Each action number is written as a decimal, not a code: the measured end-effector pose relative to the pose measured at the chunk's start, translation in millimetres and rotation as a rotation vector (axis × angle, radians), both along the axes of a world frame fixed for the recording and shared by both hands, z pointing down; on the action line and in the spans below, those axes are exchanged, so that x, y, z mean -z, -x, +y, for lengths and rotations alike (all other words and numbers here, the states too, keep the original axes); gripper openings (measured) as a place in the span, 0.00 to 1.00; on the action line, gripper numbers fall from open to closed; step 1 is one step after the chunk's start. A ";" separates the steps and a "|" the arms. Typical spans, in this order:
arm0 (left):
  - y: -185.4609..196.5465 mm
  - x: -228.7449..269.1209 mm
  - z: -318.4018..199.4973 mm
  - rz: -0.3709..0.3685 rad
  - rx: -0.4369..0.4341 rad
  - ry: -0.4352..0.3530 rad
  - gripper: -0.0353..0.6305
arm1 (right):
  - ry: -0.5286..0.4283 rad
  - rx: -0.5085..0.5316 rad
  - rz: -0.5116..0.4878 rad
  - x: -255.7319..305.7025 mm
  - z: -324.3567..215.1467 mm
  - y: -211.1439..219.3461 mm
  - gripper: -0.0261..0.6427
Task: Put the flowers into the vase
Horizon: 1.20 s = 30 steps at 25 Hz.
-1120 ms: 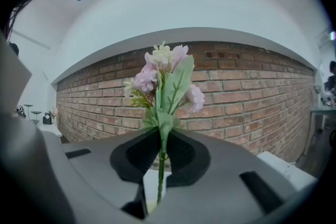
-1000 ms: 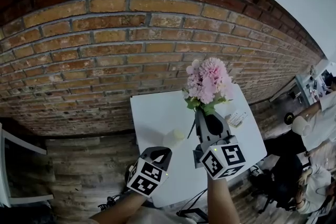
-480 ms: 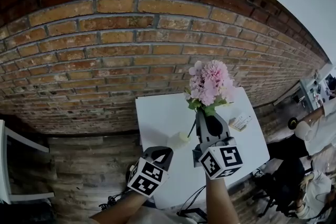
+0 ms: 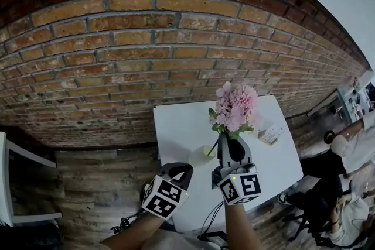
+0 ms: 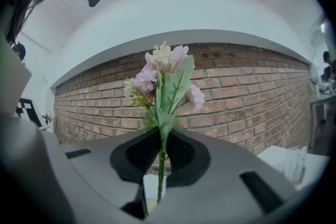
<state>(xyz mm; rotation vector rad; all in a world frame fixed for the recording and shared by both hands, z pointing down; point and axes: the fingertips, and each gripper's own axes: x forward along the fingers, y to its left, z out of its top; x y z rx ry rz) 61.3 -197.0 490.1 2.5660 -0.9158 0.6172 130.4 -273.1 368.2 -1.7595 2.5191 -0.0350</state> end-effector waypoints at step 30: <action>1.9 -4.5 2.3 0.009 0.003 0.008 0.06 | 0.065 -0.011 -0.056 -72.3 19.6 3.6 0.14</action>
